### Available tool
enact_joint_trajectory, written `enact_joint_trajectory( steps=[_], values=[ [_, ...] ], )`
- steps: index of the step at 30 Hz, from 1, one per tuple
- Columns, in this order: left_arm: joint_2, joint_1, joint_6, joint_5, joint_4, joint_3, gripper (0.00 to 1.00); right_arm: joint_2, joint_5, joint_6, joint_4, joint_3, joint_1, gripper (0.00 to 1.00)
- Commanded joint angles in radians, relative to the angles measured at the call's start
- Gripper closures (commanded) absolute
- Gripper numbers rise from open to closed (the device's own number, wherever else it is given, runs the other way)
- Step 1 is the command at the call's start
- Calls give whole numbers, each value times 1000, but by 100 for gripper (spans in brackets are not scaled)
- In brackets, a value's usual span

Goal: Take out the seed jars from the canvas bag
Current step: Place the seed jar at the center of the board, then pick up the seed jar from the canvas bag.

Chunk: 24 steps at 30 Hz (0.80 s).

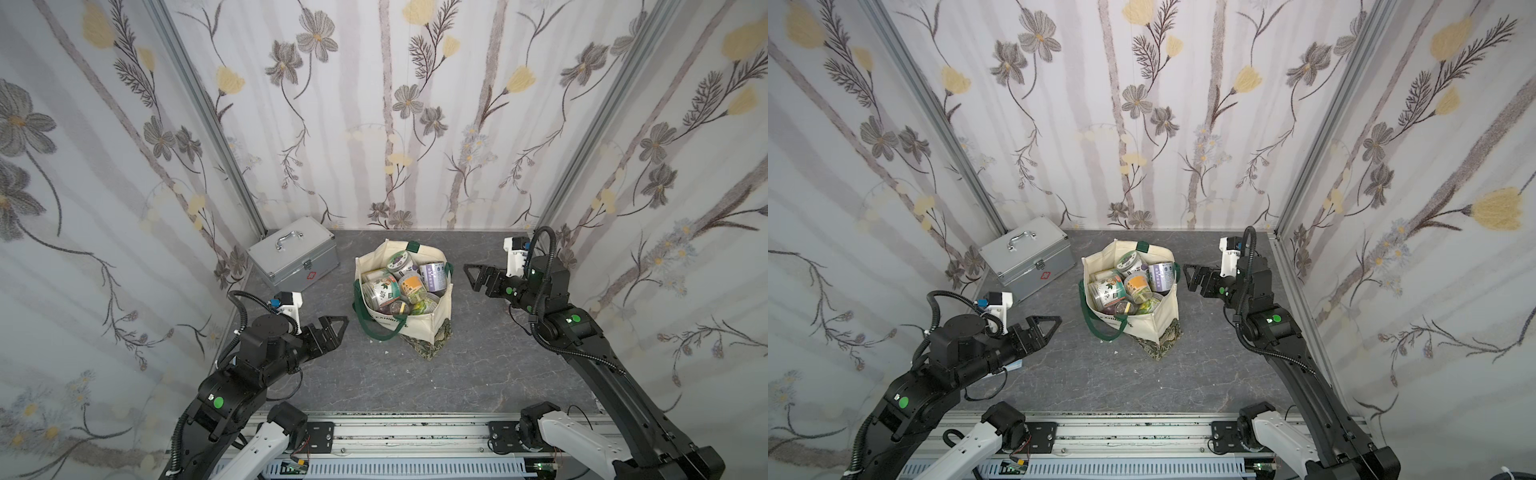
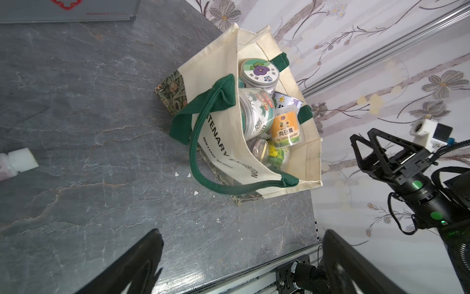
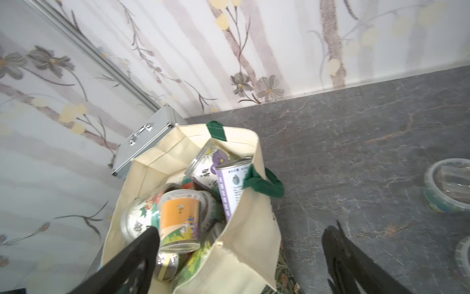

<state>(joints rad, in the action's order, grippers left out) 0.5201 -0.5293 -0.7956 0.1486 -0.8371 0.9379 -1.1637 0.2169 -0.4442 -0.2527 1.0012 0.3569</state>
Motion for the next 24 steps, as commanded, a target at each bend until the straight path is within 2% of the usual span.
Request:
enact_joint_trajectory(
  steps=[1,7,12,24],
  values=[
    [-28,0,-29,-29,-97,6,0,-30,24,-11,-22,60,63,0],
    [-46,0,-30,-38,-167,35,0,-123,9,12,-81,206,212,0],
    [-42,0,-33,-24,-130,2,0,-203,-16,38,-142,313,308,0],
    [64,0,2,26,58,-118,0,-426,-71,80,-343,611,384,0]
  ],
)
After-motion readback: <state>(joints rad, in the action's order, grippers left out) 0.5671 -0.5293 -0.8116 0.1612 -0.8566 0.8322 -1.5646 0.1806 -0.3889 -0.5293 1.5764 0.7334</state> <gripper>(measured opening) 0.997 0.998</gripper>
